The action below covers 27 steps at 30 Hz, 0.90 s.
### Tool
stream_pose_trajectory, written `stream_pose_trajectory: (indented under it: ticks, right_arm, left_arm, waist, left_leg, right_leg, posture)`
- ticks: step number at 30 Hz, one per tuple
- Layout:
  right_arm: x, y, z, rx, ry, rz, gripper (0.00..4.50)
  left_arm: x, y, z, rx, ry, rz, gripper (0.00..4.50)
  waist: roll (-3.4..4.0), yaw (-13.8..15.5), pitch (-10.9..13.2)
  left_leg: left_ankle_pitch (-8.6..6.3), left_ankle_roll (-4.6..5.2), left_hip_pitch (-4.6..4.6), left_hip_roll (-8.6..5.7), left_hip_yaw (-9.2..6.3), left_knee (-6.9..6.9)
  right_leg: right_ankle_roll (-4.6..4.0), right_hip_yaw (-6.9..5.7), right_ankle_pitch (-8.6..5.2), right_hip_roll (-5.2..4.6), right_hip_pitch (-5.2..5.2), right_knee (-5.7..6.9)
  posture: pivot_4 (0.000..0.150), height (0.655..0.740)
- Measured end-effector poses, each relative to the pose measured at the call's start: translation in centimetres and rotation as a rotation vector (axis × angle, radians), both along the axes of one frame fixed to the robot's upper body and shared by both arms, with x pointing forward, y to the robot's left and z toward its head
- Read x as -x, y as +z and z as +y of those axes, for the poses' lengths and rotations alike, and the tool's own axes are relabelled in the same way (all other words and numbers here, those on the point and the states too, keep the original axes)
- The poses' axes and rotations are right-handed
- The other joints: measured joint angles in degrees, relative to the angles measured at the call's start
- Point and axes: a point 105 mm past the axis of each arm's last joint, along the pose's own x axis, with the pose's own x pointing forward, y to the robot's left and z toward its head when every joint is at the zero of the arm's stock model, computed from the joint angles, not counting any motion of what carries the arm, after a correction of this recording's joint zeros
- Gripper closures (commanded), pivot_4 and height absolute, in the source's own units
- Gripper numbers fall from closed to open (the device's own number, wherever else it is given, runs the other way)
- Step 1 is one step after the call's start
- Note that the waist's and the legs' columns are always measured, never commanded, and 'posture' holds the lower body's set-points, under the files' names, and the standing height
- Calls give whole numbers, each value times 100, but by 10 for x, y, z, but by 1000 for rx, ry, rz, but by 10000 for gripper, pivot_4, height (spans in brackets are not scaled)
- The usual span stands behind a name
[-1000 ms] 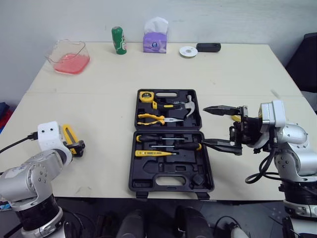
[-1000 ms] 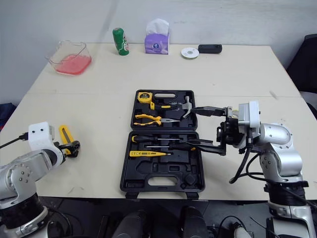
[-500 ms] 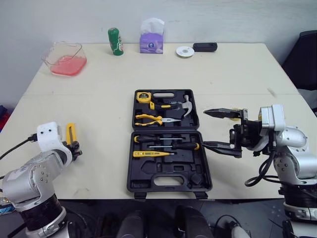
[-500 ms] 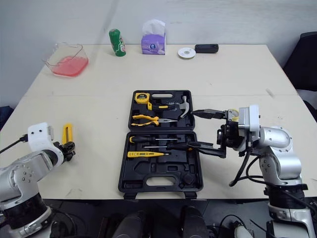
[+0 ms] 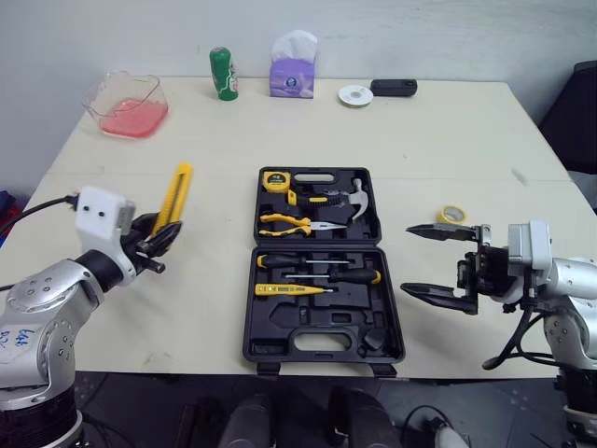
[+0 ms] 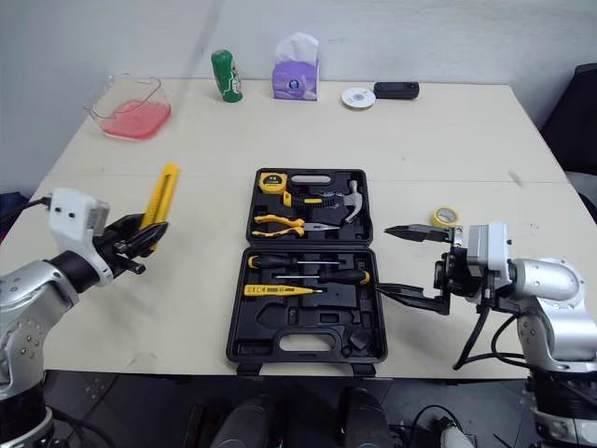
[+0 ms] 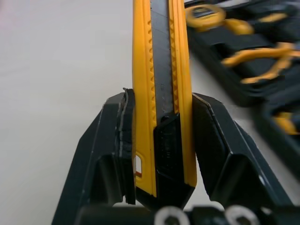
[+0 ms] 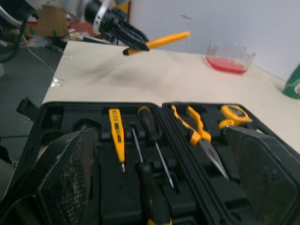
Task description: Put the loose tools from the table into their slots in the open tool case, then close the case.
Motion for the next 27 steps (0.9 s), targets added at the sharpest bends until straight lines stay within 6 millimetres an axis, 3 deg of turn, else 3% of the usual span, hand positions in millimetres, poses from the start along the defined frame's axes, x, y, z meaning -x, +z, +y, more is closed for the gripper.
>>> stream_pose_trajectory:
  ticks: [4,8,19,27]
  right_arm:
    - [5,-6,-6,16,-31,18,0]
    - [12,-4,-21,40,-101,10,0]
    - [26,-14,-50,108,-206,34,0]
    - [31,-12,-41,113,-201,26,0]
  left_arm:
    - [5,18,-38,-49,-273,-86,32109]
    - [12,31,-63,-78,-466,-115,32109]
    - [41,9,-126,-135,-975,95,32109]
    - [33,-33,-146,-277,-1035,184,32110]
  waist:
    - [1,2,1]
    - [2,15,1]
    - [1,20,3]
    - [2,14,3]
  left_leg:
    - [1,1,0,0,1,0]
    - [1,5,-2,-2,1,0]
    - [5,10,3,-2,0,2]
    - [5,9,3,10,3,3]
  right_leg:
    - [0,0,0,1,0,2]
    - [3,-4,1,4,4,13]
    - [5,-5,2,32,16,12]
    - [8,20,5,74,14,6]
  posture:
    - [1500,7400]
    - [1500,7400]
    - [1500,7400]
    - [1500,7400]
